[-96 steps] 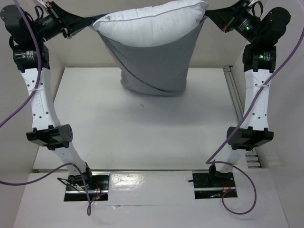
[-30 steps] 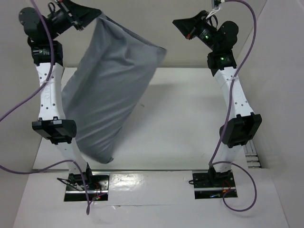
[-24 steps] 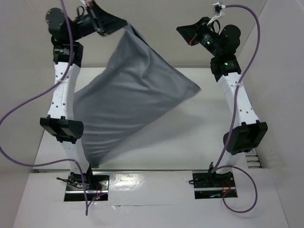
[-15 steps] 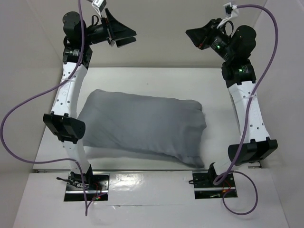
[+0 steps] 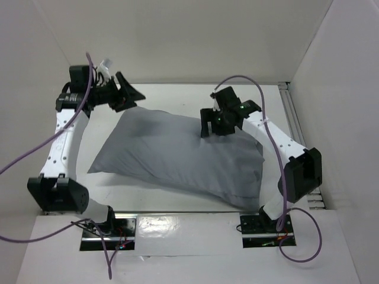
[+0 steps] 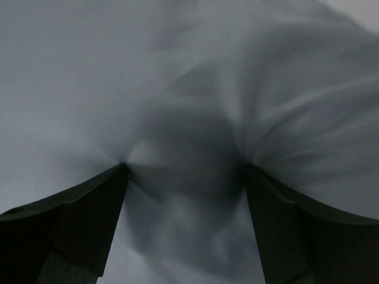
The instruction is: Put the pillow into the pillowcase
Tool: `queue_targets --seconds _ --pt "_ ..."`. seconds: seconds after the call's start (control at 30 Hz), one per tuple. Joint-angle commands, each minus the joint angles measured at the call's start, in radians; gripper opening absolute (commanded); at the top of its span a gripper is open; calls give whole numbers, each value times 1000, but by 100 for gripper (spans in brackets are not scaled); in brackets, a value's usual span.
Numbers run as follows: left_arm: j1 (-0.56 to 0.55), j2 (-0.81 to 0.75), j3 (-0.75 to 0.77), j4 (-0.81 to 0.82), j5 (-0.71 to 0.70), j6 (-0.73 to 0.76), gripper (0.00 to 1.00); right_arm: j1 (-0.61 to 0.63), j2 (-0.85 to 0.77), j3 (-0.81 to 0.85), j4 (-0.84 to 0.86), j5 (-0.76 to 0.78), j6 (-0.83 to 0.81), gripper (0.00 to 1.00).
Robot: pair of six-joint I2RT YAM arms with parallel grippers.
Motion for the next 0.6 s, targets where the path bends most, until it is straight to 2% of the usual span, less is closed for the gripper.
queue_targets --seconds 0.0,0.13,0.17,0.3,0.43,0.57 --pt "-19 -141 -191 -161 -243 142 69 -6 -157 -123 -54 159 172 87" --pt "-39 -173 -432 -101 -193 101 64 5 -242 -288 9 208 287 87" --pt "-66 -173 -520 -29 -170 87 63 5 -252 -321 59 217 300 85" --pt "-128 -132 -646 106 -169 43 60 5 -211 -437 208 306 323 83" --pt "-151 -51 -680 178 -169 12 59 -45 -90 -376 351 346 259 83" --pt "-151 -24 -690 217 -182 -10 59 -85 142 -192 410 336 187 83"
